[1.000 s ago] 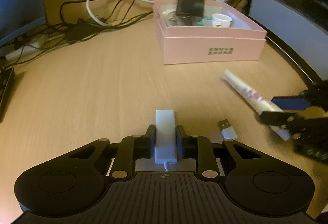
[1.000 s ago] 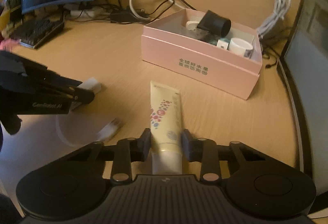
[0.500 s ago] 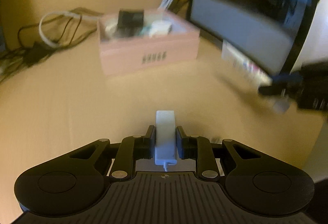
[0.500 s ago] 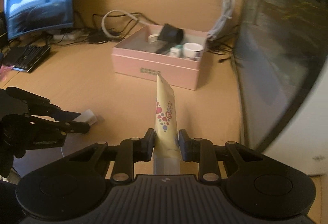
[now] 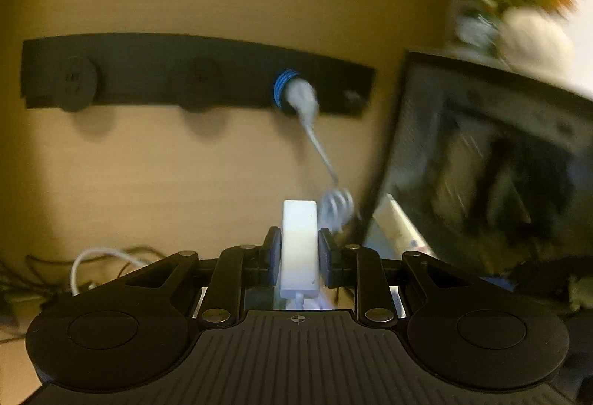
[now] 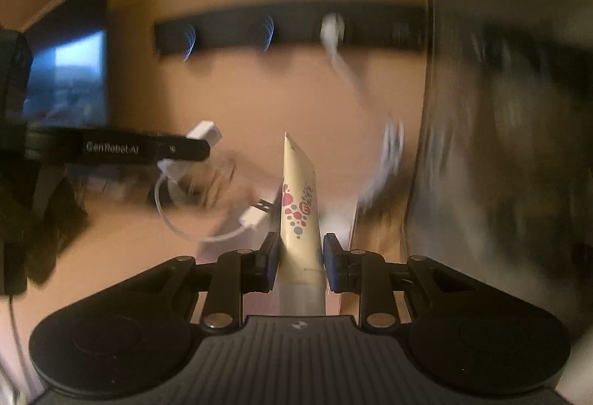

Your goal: Organize rigid objects

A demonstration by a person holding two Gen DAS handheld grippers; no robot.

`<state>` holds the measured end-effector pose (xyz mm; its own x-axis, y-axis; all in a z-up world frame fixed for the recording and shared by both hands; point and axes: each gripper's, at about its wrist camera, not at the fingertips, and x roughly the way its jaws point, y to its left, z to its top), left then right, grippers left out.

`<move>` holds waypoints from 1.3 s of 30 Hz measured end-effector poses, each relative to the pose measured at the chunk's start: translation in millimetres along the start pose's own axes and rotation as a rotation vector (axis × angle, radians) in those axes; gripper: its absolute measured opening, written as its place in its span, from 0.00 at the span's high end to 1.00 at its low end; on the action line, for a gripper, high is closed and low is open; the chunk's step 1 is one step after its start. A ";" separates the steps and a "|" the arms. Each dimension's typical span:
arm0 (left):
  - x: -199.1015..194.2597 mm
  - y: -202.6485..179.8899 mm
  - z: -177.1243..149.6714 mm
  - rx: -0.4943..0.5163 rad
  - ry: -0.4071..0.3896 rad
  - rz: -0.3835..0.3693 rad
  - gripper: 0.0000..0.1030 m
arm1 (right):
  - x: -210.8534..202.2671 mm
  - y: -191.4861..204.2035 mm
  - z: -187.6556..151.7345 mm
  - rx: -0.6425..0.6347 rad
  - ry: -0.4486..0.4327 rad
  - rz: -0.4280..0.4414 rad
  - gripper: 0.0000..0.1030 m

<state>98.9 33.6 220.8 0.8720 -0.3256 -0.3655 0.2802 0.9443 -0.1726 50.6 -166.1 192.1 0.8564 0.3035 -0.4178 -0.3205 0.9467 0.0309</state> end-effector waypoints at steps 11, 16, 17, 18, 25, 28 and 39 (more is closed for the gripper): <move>95.6 31.2 -81.0 -0.024 0.303 0.041 0.76 | 74.8 -1.7 -62.6 0.070 0.195 -0.021 0.42; 56.9 32.4 -141.9 -0.024 0.327 0.128 0.76 | 86.9 9.0 -124.2 0.075 0.341 -0.028 0.42; 44.7 29.9 -150.6 -0.008 0.297 0.146 0.76 | 85.3 8.9 -133.1 0.075 0.358 -0.025 0.42; 38.9 27.1 -157.6 -0.005 0.326 0.166 0.76 | 86.2 9.0 -141.4 0.073 0.373 -0.023 0.42; 5.2 15.3 -186.0 -0.054 0.368 0.228 0.76 | 86.5 4.2 -141.2 0.079 0.328 -0.025 0.40; -1.1 8.4 -204.4 -0.006 0.390 0.262 0.74 | 87.7 6.6 -143.8 0.079 0.353 -0.035 0.39; 1.7 -0.9 -240.3 -0.014 0.333 0.291 0.69 | 77.7 30.6 -181.5 0.063 0.345 -0.197 0.14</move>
<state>3.8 20.7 0.5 0.7366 -0.0462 -0.6747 0.0349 0.9989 -0.0304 33.8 -133.1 -4.2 0.7093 0.0714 -0.7013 -0.1285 0.9913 -0.0290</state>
